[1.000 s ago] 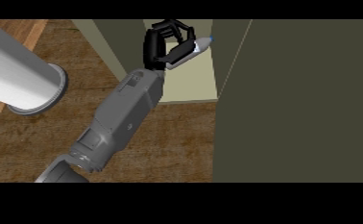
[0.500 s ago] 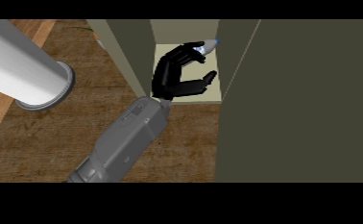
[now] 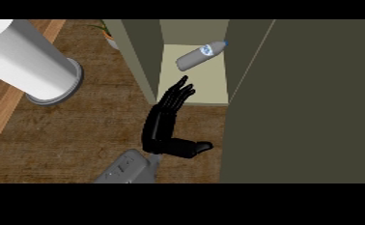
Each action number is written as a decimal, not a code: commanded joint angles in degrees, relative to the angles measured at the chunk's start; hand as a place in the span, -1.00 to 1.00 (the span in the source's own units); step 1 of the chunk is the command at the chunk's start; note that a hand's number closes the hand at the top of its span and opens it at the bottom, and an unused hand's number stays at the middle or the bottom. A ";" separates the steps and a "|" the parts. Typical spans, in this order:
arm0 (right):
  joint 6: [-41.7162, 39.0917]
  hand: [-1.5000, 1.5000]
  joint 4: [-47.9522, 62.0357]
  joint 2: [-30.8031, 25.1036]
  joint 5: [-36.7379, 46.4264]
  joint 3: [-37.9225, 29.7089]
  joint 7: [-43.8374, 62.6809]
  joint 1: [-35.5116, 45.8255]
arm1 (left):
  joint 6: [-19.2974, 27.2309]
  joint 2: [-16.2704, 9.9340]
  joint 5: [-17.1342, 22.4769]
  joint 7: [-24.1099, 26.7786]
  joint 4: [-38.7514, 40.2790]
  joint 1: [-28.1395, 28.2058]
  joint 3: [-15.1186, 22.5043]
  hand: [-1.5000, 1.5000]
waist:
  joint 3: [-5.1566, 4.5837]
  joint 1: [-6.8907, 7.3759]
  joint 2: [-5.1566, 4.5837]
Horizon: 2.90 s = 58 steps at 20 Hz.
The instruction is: Pick up the bottled water, place it into the cabinet and close the cabinet
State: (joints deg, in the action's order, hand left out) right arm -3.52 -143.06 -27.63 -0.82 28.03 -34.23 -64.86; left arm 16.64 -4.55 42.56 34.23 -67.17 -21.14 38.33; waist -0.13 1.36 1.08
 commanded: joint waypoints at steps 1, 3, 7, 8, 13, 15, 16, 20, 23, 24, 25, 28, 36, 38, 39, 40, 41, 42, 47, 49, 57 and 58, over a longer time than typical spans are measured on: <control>1.72 -1.00 -10.91 -1.45 2.60 0.20 4.80 -1.50 | 0.81 -7.53 0.45 -1.57 -11.45 9.12 0.49 -1.00 | 0.02 0.97 -0.37; 1.86 -1.00 -7.28 -1.97 5.92 1.40 3.50 -0.89 | 3.13 -9.72 -0.91 -0.13 -17.87 14.81 1.98 -1.00 | 0.04 0.93 -0.25; -3.95 1.00 -7.40 -10.11 9.10 2.11 4.80 1.68 | -2.99 -15.74 0.98 2.71 -22.49 21.51 0.75 -1.00 | -0.13 1.73 -0.35; -4.77 1.00 -8.53 -11.30 9.15 1.76 5.10 3.51 | -3.43 -17.43 1.15 2.13 -23.09 22.69 0.65 -1.00 | -0.13 1.93 -0.48; -7.57 1.00 -7.96 -17.74 13.32 1.73 5.69 8.17 | -9.27 -25.14 1.20 6.71 -27.04 29.25 -1.28 -1.00 | -0.30 2.43 0.00; -6.95 1.00 -8.38 -17.23 14.03 4.09 5.97 10.74 | -12.19 -28.62 2.23 8.46 -27.93 32.08 -3.14 -1.00 | -0.38 2.61 -0.05; -6.70 1.00 -8.90 -17.78 13.85 3.97 7.38 12.04 | -13.28 -29.88 2.64 9.44 -27.83 32.38 -4.68 -1.00 | -0.42 2.70 -0.34; -5.40 1.00 -11.59 -17.46 12.91 9.39 11.50 14.65 | -15.45 -33.46 4.34 11.79 -30.13 36.37 -8.02 -1.00 | -0.42 2.26 -0.55; -4.27 1.00 -9.66 -16.38 11.14 12.26 15.68 18.08 | -21.05 -38.23 5.75 13.31 -32.14 39.93 -9.53 -1.00 | -0.44 3.32 -0.91; -3.79 1.00 -10.07 -15.82 10.62 13.89 17.48 18.87 | -20.74 -38.46 4.89 14.56 -31.05 41.56 -9.65 -1.00 | -0.46 3.42 -1.02; -3.49 1.00 -10.00 -15.42 9.80 14.39 18.82 20.37 | -21.12 -39.69 5.96 13.15 -33.35 41.31 -10.15 -1.00 | -0.46 3.96 -1.22; -3.85 1.00 -9.22 -15.34 7.11 15.19 23.43 25.08 | -24.71 -41.35 6.05 15.09 -31.43 42.65 -11.30 -1.00 | -0.51 4.80 -1.83; -7.62 1.00 -4.34 -14.24 4.55 16.23 29.73 42.06 | -29.52 -44.29 6.75 16.16 -30.04 42.80 -13.57 -1.00 | -0.83 7.72 -2.43; -7.52 1.00 -2.40 -13.26 4.38 16.94 31.62 44.85 | -30.02 -45.24 8.24 15.47 -30.99 42.97 -14.41 -1.00 | -0.89 8.42 -2.50; -7.85 1.00 -0.90 -12.76 3.55 17.00 32.65 46.71 | -30.44 -45.71 7.74 15.06 -30.62 42.74 -14.18 -1.00 | -0.83 8.29 -2.71; -6.59 1.00 -0.68 -11.27 3.00 17.19 33.25 47.14 | -30.94 -46.49 7.64 15.86 -30.81 43.02 -15.07 -1.00 | -0.93 8.97 -2.54; -7.27 1.00 0.36 -11.74 2.02 16.62 34.86 48.53 | -31.12 -46.79 8.23 15.54 -29.77 42.85 -15.67 -1.00 | -0.94 8.97 -2.95; -6.90 1.00 1.12 -10.57 1.89 17.26 35.28 49.51 | -32.42 -47.99 8.89 15.56 -30.30 43.35 -16.23 -1.00 | -0.90 9.30 -2.74; -4.73 1.00 4.40 -4.61 -2.14 17.24 38.81 54.24 | -32.46 -47.17 8.36 15.90 -30.61 42.76 -16.03 -1.00 | -0.94 10.04 -3.38; -3.76 1.00 4.41 -3.04 -3.01 17.58 41.03 54.84 | -33.58 -48.22 8.84 15.83 -29.72 42.73 -16.95 -1.00 | -1.06 9.54 -3.19; -1.66 1.00 10.72 5.85 -10.88 15.24 47.36 61.22 | -34.82 -49.66 10.09 15.06 -29.36 42.94 -18.56 -1.00 | -0.83 10.35 -3.91; -1.29 1.00 12.38 6.94 -11.77 14.07 47.54 62.03 | -35.33 -49.68 10.71 15.49 -29.84 42.88 -19.14 -1.00 | -0.74 10.72 -3.97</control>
State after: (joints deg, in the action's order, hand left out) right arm -9.98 -136.47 -28.18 -9.80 42.62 8.80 -6.46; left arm -16.78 -53.89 52.54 48.52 -97.30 21.70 20.17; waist -1.06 11.58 -2.43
